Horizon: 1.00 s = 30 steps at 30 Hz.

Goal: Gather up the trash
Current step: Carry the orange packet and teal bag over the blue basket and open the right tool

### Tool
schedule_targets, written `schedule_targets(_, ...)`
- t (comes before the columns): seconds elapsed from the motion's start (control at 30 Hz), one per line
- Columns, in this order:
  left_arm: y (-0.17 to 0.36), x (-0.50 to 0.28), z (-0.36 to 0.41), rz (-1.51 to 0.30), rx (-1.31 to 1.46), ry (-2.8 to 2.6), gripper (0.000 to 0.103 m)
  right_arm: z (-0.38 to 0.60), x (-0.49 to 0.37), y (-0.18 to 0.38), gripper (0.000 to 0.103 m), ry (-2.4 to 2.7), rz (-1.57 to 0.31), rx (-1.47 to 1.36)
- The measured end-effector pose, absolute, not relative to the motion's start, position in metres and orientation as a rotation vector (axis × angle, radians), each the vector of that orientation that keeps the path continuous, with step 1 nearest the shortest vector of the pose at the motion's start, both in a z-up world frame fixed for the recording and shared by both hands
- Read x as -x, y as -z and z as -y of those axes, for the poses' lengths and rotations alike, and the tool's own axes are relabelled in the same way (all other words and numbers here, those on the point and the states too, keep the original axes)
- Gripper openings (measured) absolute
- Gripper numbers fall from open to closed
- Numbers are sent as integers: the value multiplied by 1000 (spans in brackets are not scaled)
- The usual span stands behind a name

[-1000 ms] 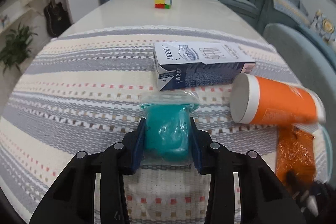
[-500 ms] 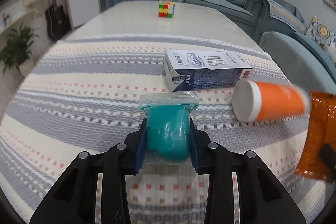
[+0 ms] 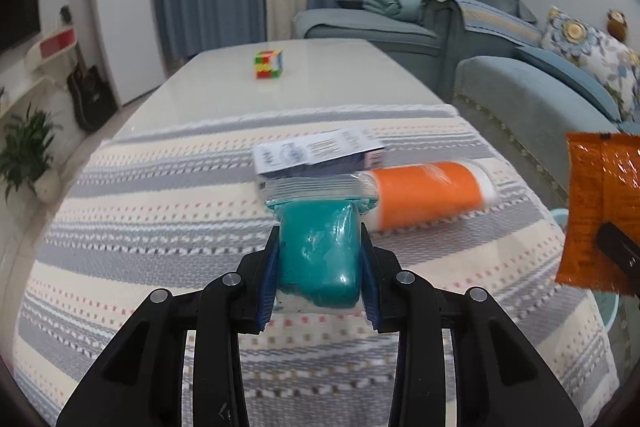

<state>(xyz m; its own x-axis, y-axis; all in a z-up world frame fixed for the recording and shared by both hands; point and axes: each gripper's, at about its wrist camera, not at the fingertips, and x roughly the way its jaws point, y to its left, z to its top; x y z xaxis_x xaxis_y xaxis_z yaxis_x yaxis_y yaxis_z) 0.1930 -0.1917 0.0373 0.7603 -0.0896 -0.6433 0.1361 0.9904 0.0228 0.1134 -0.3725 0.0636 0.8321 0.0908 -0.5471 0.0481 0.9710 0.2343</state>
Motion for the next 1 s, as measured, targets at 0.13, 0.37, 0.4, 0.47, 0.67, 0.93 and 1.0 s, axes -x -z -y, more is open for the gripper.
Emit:
schedule_targets(0.13,-52,-179,215,-635,-155,149,33,386,-110,-63,0,-3,-575,-237)
schedule_targets(0.37,-72,-149,257,-545,-214,220,33,419,-108,-53,0,54,-597,-272)
schedule_targets(0.4,-74,-146,262,-540,-220,232,33,424,-109,-54,0,60,-596,-267)
schedule_targets(0.47,-76,-140,274,-527,-230,257,33,432,-109,-54,0,70,-596,-264)
schedule_targets(0.67,-70,-136,290,-562,-177,314,34,474,-104,-54,0,146,-578,-349)
schedule_targets(0.93,-54,-132,325,-609,-171,381,34,523,-94,-55,0,257,-568,-431)
schedule_targets(1.0,-52,-131,337,-617,-176,406,34,535,-90,-54,0,283,-565,-455)
